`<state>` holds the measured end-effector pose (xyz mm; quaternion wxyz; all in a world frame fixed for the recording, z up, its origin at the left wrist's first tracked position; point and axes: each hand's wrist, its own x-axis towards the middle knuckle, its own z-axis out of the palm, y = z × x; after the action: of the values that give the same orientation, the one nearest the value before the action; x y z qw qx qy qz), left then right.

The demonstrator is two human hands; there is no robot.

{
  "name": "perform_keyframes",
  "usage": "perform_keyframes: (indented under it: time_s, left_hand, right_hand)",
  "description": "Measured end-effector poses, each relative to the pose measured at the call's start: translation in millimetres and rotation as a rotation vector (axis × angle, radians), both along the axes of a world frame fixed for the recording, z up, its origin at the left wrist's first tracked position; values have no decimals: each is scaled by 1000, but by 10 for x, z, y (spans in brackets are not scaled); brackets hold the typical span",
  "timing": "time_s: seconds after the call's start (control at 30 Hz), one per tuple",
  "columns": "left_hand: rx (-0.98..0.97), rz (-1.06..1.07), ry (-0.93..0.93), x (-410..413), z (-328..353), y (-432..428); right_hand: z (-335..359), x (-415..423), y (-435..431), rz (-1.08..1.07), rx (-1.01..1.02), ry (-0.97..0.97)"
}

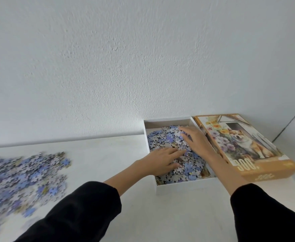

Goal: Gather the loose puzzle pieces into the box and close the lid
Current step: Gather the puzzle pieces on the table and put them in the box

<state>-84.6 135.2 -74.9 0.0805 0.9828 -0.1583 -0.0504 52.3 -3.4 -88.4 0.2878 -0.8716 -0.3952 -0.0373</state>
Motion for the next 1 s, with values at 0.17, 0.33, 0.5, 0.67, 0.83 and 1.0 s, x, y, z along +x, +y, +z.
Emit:
perform_keyframes:
  time_s: [0.17,0.33,0.5,0.67,0.83,1.0]
  left_hand:
    - [-99,50,-178,-58,48,41]
    - [-213,-82,-109,-111,104,122]
    - [106,25,-156,-35,17,138]
    - [135,163,-286,56,-20,78]
    - [250,292,-63,175,-40,110]
    - [221,353,-230,343,-6,133]
  right_hand:
    - [35,-17,-3,12,99,-139]
    - [19,-21,1,93,-32,-163]
    - [-38,13,14,21,-118,-77]
    - [10,-21,-5,-6,53,-167]
    - [-19,-11,12,-73,11,-150]
    - [24,-15,1,-35,78,-156]
